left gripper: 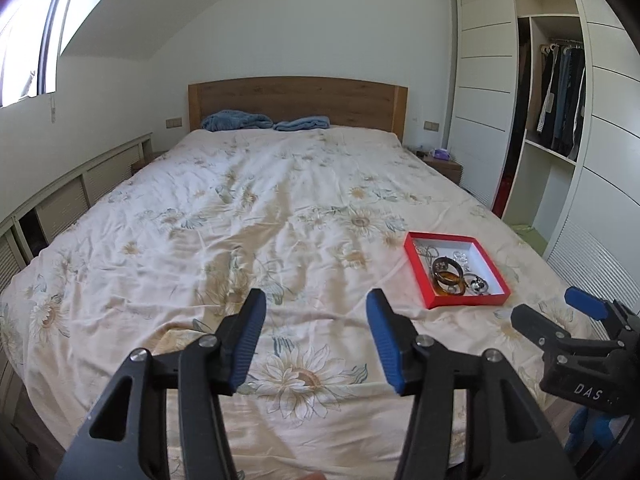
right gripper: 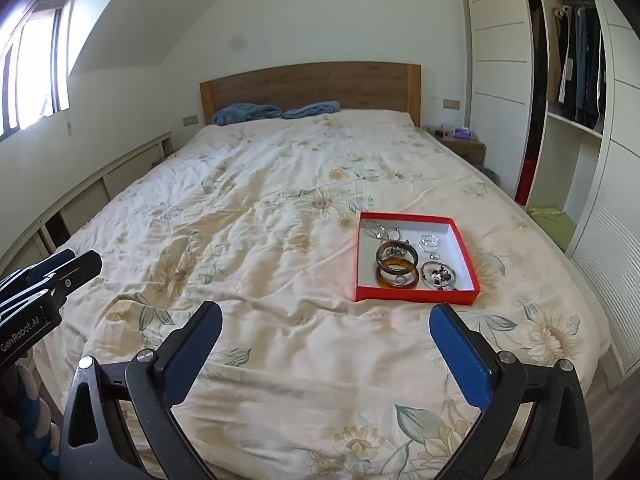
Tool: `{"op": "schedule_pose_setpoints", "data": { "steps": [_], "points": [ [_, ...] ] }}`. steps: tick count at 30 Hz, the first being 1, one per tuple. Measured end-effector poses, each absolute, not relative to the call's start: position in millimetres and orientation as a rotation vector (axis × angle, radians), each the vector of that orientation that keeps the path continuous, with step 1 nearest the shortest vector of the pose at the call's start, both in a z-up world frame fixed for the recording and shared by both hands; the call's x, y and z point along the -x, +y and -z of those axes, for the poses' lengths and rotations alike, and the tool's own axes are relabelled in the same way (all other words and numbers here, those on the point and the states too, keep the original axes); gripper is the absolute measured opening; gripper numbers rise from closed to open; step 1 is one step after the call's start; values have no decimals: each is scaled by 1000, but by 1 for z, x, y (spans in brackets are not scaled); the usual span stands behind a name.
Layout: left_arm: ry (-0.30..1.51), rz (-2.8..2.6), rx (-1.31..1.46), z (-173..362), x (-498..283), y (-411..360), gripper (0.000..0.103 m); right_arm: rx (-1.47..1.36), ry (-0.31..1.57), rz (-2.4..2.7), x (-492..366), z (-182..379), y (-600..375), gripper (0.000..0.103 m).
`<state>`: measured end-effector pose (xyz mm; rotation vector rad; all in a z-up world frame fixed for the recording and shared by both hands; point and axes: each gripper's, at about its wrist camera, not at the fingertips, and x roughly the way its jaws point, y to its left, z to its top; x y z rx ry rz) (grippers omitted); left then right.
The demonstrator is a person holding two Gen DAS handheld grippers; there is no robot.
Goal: Organize jewelry
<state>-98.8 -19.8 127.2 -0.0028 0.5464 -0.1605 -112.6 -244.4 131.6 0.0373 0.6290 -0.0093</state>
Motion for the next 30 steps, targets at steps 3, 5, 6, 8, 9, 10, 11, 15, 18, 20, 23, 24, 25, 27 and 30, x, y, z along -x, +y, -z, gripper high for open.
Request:
{"op": "schedule_pose_setpoints", "data": {
  "steps": [3,5,6,8,9,10,11,15,18,20,23,24,25,27,30],
  "points": [
    [536,144,2,-129,107,-16,51,-29,617,5,120,-135,-241,102],
    [529,133,2,-130,111,-13,53,-28,609,5,125,-138,-239,102],
    [528,130,6,-130,113,-12,54,-28,607,5,126,-139,-239,103],
    [522,126,12,-132,118,-9,59,-28,602,5,129,-140,-238,103],
    [518,124,12,-132,120,-8,59,-27,600,4,132,-141,-238,103],
    [516,120,11,-133,122,-7,60,-26,597,3,133,-141,-238,103],
    [515,116,10,-133,123,-6,60,-24,593,3,135,-142,-237,103],
    [513,105,11,-133,129,-3,61,-16,585,0,140,-143,-235,103],
    [518,101,10,-133,130,-3,61,-11,583,-4,142,-143,-234,103],
    [518,100,7,-133,130,-4,61,-7,581,-5,142,-144,-233,103],
    [522,98,10,-132,130,-4,62,-5,579,-5,143,-143,-233,103],
    [525,97,10,-132,129,-4,62,-1,579,-5,143,-143,-232,103],
    [531,96,12,-130,128,-4,62,3,579,-6,143,-143,-232,103],
    [542,94,15,-126,125,-4,62,17,581,-9,142,-141,-230,103],
    [551,91,12,-121,120,-6,62,27,584,-8,139,-137,-231,103]
  ]
}}
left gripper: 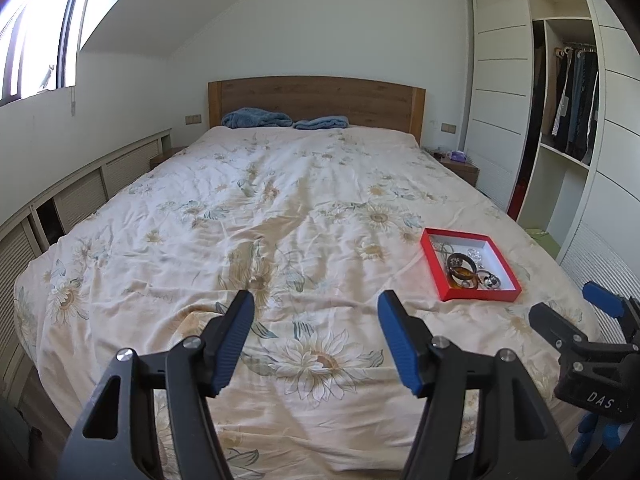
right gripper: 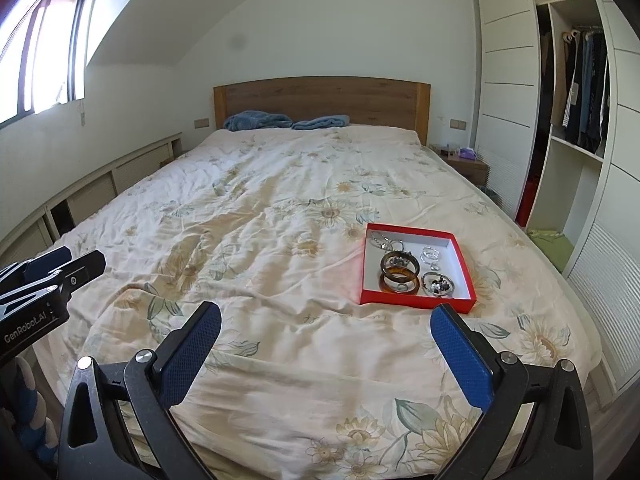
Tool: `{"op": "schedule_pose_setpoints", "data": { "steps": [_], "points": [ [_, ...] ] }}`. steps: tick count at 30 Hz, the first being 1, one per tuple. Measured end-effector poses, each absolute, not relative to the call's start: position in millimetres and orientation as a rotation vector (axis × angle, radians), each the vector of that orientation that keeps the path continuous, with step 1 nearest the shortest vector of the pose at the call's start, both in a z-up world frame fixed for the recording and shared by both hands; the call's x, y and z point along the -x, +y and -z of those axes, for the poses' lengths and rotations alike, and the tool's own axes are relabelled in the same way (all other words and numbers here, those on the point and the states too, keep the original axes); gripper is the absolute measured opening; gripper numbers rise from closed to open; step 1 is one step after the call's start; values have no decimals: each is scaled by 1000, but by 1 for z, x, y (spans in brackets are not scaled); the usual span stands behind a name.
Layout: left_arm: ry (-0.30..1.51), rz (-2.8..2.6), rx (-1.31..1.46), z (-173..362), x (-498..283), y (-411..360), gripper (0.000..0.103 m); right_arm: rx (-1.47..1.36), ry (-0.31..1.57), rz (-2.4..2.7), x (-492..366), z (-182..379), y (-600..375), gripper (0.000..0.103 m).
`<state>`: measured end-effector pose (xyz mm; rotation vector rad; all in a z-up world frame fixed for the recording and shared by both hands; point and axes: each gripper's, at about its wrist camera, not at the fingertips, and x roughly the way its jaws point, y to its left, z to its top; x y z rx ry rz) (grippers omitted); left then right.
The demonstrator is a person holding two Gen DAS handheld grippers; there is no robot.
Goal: Organize jewelry
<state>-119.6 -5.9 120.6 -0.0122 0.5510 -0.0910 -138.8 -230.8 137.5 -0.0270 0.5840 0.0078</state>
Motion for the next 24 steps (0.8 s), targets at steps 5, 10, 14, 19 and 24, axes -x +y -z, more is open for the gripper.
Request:
{"op": "schedule_pose_setpoints", "data": {
  "steps": [5,10,14,19,24],
  "points": [
    [582,93,2,-107,105,-14,62,34,611,12,129,-129,-238,103],
    [604,89,-5,-99,91,-23,63,70,611,48,124,-127,-246,103],
    [628,89,-22,-92,82,-34,63,80,610,63,119,-127,-254,103],
    [654,95,-42,-83,72,-46,63,82,603,77,114,-124,-263,103],
    [682,103,-59,-73,65,-53,63,59,613,77,108,-118,-273,103]
  ]
}}
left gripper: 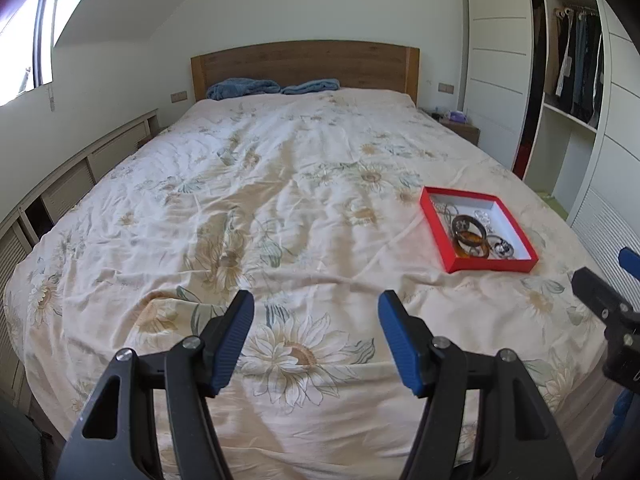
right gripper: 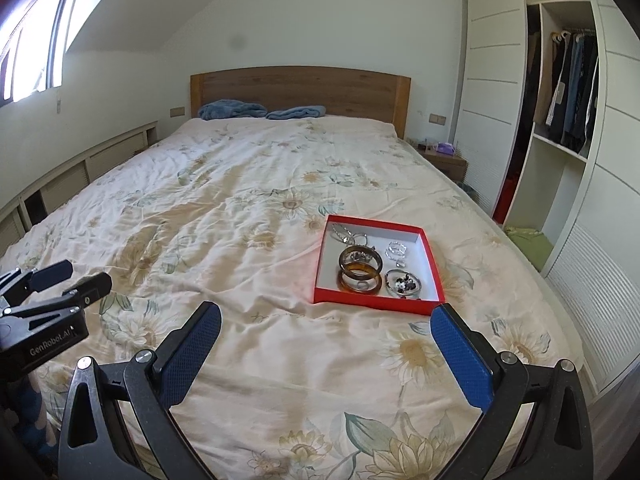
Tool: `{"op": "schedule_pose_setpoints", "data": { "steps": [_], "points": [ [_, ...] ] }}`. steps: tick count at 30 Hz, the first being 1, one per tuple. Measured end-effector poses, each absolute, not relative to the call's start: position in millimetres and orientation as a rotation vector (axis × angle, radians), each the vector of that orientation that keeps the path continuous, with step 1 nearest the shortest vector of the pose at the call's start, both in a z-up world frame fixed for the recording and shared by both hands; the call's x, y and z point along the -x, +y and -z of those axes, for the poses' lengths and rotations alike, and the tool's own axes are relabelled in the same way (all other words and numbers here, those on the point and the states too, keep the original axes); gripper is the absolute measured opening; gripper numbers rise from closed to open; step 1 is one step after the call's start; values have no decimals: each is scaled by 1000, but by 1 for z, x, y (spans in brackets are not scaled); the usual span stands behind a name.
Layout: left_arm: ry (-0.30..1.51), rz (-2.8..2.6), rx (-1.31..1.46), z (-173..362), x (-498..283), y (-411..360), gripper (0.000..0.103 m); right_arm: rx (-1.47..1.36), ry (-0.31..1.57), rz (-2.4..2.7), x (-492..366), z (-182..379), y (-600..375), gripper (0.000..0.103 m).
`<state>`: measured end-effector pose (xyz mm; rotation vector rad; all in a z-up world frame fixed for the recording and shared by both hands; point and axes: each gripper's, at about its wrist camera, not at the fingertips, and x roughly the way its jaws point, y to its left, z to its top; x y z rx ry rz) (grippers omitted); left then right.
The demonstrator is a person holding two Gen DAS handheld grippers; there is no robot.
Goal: Organize jewelry
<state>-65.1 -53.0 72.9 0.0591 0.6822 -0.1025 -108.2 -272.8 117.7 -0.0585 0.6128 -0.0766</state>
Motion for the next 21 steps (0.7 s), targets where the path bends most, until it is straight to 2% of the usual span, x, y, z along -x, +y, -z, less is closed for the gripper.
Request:
{"op": "schedule_pose_setpoints", "data": {
  "steps": [21],
  "points": [
    [750,135,-57,-50,47,-61,63,19,691,86,86,-89,-285,103]
  ]
}}
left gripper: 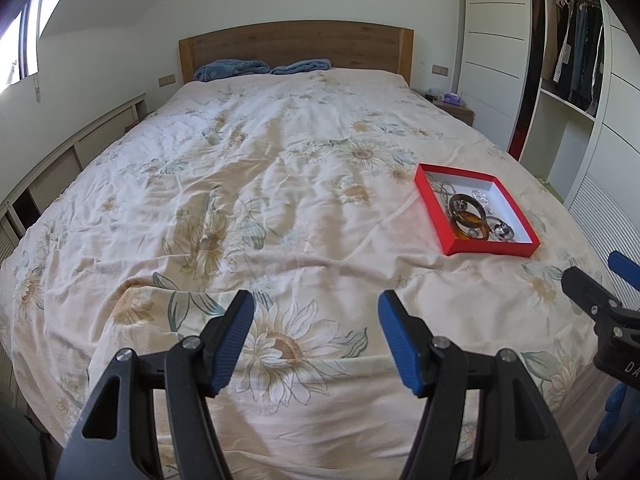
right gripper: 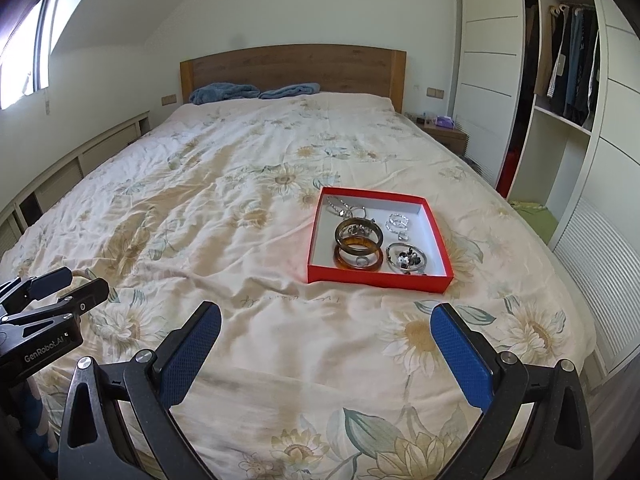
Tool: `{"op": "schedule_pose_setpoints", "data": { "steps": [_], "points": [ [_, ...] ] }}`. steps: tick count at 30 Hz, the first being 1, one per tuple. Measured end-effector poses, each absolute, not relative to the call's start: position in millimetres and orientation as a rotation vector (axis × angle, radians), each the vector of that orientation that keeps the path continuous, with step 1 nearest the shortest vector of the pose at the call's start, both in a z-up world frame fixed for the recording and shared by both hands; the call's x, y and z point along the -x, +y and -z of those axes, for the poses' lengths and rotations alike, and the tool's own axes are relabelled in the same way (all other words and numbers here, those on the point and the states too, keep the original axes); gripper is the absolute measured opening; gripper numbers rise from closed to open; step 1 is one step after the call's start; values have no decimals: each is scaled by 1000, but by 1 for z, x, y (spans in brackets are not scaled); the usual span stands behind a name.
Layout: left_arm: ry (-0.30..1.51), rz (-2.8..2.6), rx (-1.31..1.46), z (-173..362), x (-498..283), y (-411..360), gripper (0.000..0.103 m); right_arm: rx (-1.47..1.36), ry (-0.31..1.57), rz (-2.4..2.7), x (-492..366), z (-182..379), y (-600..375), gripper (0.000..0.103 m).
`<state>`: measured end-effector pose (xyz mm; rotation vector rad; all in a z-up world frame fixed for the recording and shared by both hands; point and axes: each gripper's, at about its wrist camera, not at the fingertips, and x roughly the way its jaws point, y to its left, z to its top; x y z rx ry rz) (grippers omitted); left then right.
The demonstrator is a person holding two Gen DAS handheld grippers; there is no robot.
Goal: Organize jewelry
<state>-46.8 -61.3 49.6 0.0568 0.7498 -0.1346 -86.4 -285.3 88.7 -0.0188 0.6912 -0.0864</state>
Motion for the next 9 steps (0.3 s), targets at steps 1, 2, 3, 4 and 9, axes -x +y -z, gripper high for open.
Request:
{"op": "schedule_pose_setpoints", "data": {
  "steps": [1,2,3,4,9],
  "points": [
    [751,135,-57,-49,46,-61,63,20,693,86,86,-88,-285,103],
    [753,136,-56,-49,46,-61,63,20,694,86,86,-88,-285,103],
    [756,136,-55,-48,46,-61,63,20,695,85,86,-87,-285,103],
    [759,136,-54,-48,45,-61,63,21,696,85,86,-87,-285,103],
    [776,147,-41,-45,43,-62,63,22,704,83,84,-85,-285,103]
  ]
}}
